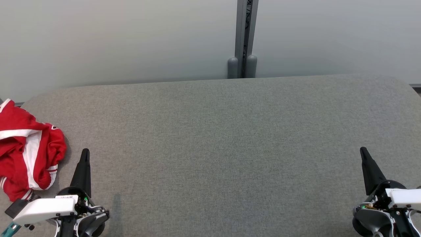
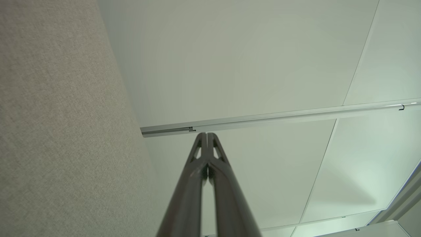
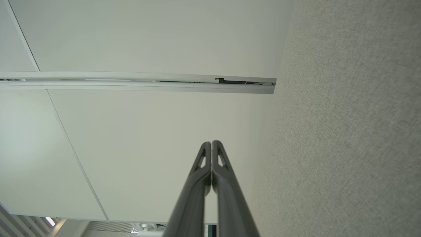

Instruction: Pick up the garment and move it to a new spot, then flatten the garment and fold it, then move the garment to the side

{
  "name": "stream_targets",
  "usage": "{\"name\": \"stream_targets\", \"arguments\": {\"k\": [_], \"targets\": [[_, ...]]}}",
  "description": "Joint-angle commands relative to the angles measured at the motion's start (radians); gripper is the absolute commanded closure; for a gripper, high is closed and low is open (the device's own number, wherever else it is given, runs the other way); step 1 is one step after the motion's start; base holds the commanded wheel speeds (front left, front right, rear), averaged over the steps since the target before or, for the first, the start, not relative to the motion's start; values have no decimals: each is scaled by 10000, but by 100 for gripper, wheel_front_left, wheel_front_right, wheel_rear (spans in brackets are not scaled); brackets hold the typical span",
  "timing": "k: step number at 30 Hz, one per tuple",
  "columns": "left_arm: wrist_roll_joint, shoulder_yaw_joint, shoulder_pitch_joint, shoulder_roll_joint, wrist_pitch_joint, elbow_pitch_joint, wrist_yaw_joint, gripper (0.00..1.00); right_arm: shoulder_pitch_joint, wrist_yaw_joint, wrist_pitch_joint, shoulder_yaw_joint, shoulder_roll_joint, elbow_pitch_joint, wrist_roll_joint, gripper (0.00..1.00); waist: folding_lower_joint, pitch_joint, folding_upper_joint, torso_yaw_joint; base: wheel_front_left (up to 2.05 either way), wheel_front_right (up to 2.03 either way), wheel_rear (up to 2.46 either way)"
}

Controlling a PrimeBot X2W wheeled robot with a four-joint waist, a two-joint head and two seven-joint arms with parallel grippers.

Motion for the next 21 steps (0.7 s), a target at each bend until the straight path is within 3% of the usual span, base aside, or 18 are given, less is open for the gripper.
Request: {"name": "stream_targets", "arguments": {"k": [1, 21], "targets": [[-9, 33, -128, 54, 29, -31, -33, 100, 94, 4, 27, -9, -93, -28, 21, 100, 0, 0, 0, 0, 0, 0, 0], [-9, 33, -128, 54, 29, -31, -33, 100, 94, 4, 27, -9, -94, -28, 21, 100, 0, 0, 0, 0, 0, 0, 0]]}}
